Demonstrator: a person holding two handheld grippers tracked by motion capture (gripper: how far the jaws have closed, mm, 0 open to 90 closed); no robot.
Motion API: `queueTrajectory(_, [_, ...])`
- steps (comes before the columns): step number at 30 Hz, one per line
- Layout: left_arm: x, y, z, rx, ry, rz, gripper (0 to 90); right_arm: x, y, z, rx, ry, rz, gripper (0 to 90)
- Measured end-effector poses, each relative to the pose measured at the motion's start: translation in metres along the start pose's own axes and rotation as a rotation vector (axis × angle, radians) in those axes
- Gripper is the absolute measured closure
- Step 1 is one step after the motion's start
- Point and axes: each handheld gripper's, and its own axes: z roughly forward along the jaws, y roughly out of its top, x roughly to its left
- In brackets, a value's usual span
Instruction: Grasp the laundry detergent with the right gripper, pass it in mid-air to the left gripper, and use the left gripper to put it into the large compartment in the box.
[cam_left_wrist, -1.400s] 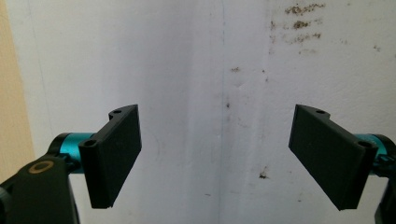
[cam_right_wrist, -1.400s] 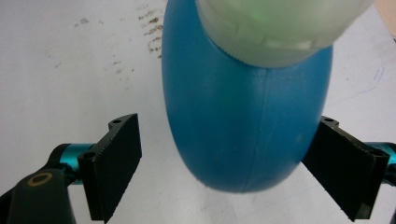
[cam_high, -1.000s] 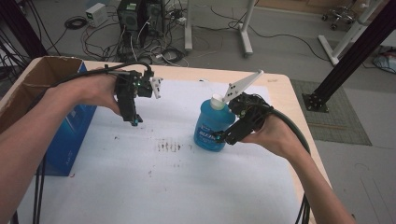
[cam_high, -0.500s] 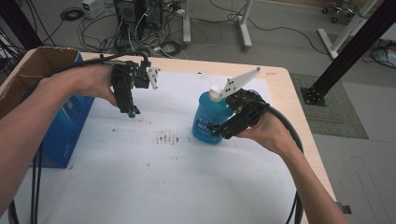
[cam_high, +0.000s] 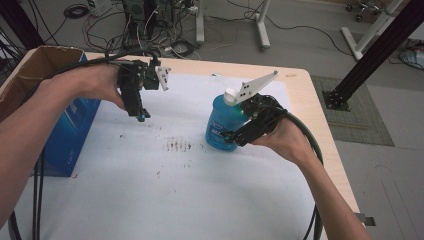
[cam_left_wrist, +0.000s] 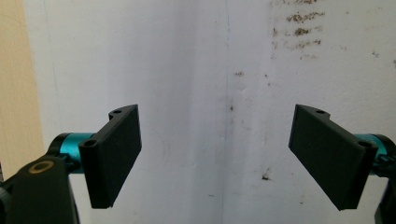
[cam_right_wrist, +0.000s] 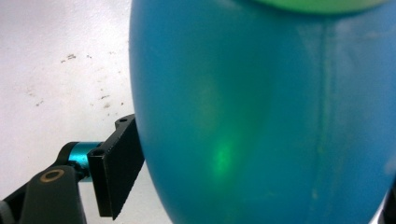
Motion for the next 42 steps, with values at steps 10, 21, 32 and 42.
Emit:
queueTrajectory(10, [0.0005,-0.0012,-0.0009,-0.004,0.002,-0.001,17.0,-0.0019,-0.0029,0.0007,-0.009,0.000,0.006,24.5])
queueTrajectory(21, [0.0006,-0.0007,0.0007,-0.002,0.000,-0.001,17.0,-0.0030,-0.0031,0.0023,-0.014,0.009,0.001,28.7])
queueTrajectory(32, [0.0003,-0.0011,-0.0007,-0.009,0.004,0.000,17.0,-0.0053,-0.0037,0.0010,-0.042,0.020,0.005,34.1])
queueTrajectory(42, [-0.0004,-0.0004,-0.0023,-0.013,0.011,0.004,17.0,-0.0066,-0.0049,0.0018,-0.039,0.039,0.005,36.4])
